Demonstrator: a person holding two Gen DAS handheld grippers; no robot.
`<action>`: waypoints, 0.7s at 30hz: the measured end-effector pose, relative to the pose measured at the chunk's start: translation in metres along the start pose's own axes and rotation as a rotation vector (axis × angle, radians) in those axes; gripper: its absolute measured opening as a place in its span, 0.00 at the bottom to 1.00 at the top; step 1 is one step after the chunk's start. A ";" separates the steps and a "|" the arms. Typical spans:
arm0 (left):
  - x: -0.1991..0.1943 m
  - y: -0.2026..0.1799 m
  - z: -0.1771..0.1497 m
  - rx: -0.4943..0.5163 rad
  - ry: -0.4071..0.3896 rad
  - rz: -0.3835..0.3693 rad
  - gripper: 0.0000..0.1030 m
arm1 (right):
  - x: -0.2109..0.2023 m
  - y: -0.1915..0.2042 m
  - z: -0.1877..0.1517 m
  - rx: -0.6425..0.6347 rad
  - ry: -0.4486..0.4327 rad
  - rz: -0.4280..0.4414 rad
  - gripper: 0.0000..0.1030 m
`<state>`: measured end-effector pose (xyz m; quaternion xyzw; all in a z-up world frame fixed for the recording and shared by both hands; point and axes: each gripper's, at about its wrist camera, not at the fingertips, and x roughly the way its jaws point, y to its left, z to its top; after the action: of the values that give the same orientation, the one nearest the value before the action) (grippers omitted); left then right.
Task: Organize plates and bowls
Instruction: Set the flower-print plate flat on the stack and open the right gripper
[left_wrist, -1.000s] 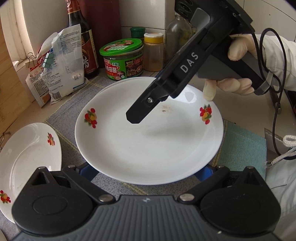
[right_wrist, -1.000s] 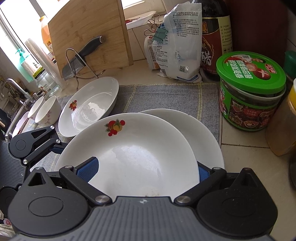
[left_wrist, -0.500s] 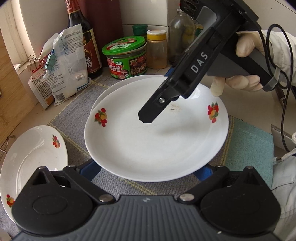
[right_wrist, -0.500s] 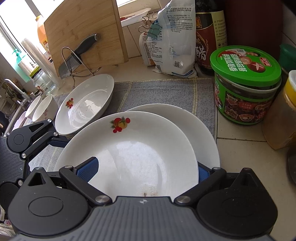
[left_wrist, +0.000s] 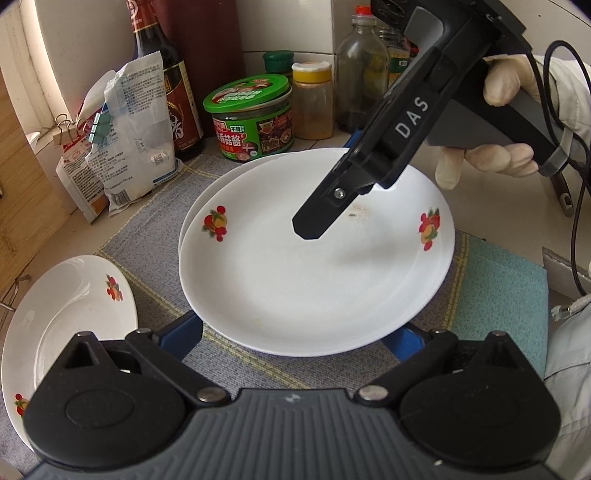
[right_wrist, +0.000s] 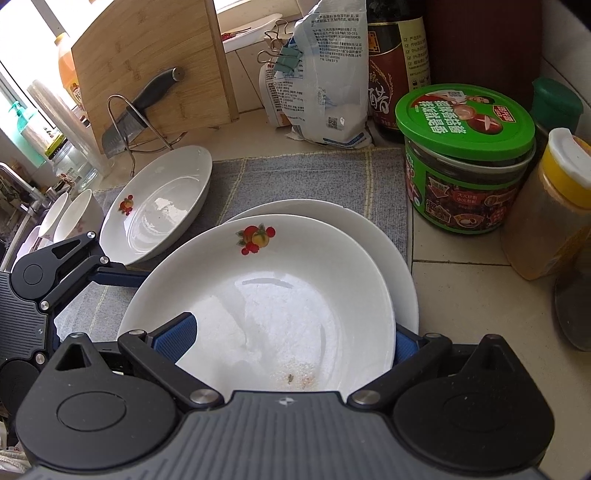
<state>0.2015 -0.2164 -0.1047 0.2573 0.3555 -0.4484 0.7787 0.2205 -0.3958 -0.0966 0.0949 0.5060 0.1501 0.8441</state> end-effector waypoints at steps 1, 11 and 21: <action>0.000 0.000 0.000 -0.002 -0.001 -0.003 0.98 | -0.001 0.000 0.000 0.001 0.001 -0.003 1.00; 0.000 0.001 0.000 0.001 -0.016 -0.002 0.99 | -0.007 0.005 -0.002 0.011 0.010 -0.045 1.00; 0.000 0.002 0.000 -0.008 -0.020 -0.014 0.99 | -0.013 0.007 -0.002 0.006 0.005 -0.070 1.00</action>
<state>0.2029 -0.2158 -0.1050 0.2473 0.3510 -0.4549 0.7802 0.2115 -0.3935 -0.0847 0.0794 0.5117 0.1192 0.8471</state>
